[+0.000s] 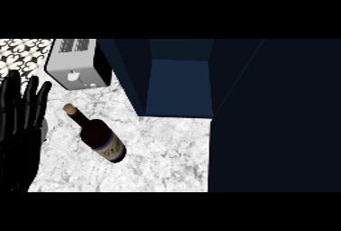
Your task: Pick up the wine, place it into the cabinet and close the cabinet
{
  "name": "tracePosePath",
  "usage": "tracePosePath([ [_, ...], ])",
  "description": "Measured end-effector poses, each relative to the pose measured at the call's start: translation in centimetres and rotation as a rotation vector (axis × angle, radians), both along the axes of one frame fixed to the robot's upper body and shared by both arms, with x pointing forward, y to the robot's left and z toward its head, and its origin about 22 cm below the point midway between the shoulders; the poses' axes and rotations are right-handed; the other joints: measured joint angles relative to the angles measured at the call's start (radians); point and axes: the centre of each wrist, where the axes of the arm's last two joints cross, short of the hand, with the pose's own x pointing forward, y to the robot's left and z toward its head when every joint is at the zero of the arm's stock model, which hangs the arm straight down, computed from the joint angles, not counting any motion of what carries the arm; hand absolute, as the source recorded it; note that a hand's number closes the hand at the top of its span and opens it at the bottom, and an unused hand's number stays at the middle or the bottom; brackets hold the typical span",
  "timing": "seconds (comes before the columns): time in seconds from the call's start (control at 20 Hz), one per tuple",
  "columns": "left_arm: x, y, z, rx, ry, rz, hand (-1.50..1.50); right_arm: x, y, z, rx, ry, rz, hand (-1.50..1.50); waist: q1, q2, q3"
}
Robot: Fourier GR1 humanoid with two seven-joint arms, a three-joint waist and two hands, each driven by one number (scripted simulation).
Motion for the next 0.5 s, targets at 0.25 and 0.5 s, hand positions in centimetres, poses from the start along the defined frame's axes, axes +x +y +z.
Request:
tracePosePath([
  [0.25,0.6,-0.1,1.8,-0.023,0.04,0.142,-1.5,-0.9,0.5,0.7,-0.004,-0.013,-0.008,-1.5,-0.022,-0.006,0.017],
  [0.5,1.2,-1.2,2.1,-0.178,0.182,0.223,-1.5,-2.9,1.8,0.6,0.069,0.063,0.134,-1.5,-0.034,-0.01,0.022],
])
